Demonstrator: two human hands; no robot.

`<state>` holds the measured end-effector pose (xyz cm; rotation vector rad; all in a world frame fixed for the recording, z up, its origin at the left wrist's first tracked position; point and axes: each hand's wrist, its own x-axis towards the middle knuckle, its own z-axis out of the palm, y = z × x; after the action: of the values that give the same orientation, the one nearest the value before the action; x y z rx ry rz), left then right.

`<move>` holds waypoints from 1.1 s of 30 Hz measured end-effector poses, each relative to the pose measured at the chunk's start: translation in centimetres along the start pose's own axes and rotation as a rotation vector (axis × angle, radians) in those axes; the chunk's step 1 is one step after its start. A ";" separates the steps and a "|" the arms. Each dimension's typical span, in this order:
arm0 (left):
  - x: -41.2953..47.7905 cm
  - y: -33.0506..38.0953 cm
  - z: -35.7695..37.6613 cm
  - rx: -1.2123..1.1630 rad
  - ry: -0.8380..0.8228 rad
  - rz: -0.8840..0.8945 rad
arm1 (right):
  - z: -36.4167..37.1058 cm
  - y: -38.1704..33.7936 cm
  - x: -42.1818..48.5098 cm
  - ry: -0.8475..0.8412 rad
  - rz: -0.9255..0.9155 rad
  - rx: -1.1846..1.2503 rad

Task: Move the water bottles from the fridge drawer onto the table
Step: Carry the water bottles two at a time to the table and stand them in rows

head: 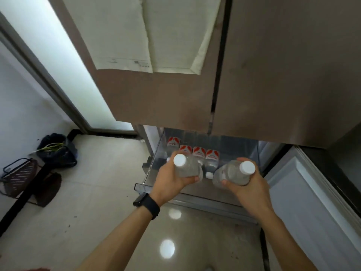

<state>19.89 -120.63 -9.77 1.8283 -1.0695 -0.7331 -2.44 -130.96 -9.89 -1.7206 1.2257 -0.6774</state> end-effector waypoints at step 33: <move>-88.4 -17.7 -35.7 0.080 1.334 -0.727 | 45.8 -27.8 -70.1 -1.346 -0.888 -0.191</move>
<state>14.91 -23.94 -4.41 2.1434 0.4523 0.2551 22.15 -46.60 -1.73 -2.1810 -0.4472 0.2362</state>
